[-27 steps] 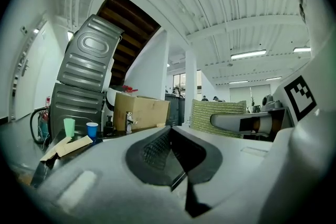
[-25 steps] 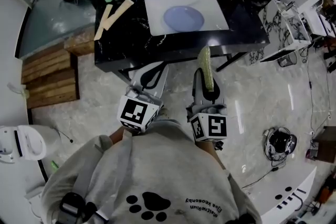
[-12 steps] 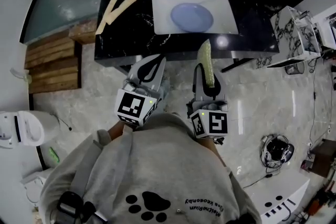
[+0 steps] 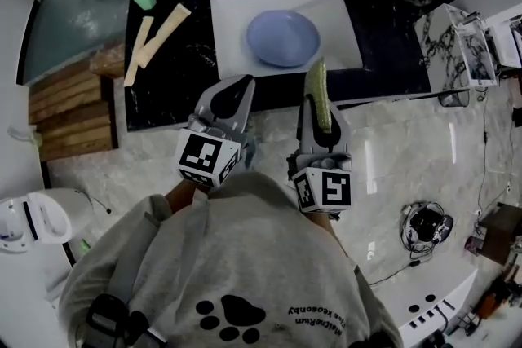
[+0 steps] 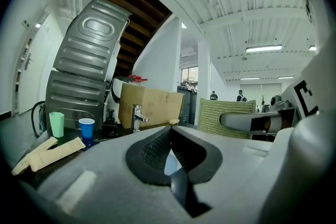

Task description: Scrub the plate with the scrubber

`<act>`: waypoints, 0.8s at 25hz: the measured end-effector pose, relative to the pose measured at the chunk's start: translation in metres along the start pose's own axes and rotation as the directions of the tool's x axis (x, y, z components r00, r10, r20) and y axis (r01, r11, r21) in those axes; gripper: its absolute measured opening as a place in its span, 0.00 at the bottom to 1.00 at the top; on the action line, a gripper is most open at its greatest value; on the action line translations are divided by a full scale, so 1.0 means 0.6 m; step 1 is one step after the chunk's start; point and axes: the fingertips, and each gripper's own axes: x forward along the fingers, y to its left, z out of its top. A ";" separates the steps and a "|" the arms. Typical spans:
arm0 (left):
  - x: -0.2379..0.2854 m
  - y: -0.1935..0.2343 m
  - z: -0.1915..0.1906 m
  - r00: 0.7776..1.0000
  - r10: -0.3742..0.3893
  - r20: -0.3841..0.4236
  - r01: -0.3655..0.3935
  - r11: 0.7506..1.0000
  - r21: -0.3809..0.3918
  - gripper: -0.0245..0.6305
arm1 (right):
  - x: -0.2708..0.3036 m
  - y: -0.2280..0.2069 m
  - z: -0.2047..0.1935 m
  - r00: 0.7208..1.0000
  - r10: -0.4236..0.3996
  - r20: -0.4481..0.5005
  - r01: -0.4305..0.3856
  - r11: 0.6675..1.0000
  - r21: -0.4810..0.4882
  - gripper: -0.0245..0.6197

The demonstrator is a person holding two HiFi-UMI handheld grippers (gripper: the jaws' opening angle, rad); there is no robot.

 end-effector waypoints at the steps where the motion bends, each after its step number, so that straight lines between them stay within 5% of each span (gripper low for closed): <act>1: 0.016 0.012 -0.003 1.000 -0.004 -0.008 0.004 1.000 -0.004 0.04 | 0.019 -0.006 -0.006 1.000 -0.001 -0.011 0.001 1.000 0.006 0.15; 20: 0.216 0.165 -0.095 0.978 -0.097 -0.186 0.099 0.995 0.000 0.05 | 0.249 -0.067 -0.067 0.985 -0.029 -0.171 0.031 0.999 0.010 0.15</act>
